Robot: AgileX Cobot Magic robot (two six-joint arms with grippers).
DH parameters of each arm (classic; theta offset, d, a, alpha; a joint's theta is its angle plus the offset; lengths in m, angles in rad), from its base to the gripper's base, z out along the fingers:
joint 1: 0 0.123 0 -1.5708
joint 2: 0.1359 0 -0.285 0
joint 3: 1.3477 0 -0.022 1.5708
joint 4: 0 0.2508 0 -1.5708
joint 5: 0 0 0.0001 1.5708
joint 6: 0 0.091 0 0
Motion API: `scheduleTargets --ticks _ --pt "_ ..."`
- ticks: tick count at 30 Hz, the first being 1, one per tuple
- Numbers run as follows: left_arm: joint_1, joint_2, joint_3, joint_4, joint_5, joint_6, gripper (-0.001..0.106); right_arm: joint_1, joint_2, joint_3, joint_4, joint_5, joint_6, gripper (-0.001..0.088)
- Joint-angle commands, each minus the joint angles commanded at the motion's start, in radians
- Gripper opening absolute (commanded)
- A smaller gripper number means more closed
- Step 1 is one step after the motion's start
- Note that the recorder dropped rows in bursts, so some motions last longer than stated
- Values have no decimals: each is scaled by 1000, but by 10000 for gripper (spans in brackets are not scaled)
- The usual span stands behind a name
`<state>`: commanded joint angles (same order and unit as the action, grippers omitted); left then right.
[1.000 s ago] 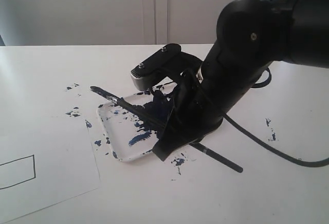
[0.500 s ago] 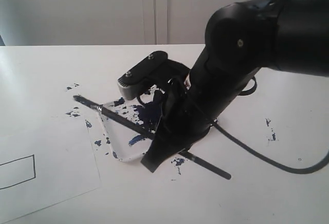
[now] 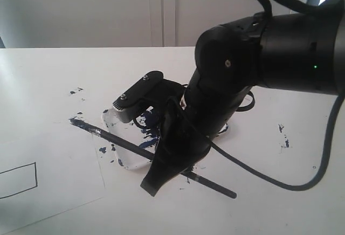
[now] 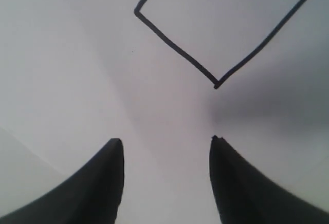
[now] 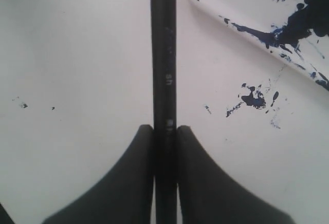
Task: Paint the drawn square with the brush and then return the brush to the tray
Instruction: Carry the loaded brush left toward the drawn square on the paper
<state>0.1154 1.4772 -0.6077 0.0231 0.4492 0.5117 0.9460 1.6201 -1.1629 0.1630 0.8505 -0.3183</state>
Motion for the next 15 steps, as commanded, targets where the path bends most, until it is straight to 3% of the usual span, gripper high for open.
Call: scheduleTargets --ticks 15 --pt "0 64 0 -108 25 91 559 0 0 0 -2 4 -18 0"
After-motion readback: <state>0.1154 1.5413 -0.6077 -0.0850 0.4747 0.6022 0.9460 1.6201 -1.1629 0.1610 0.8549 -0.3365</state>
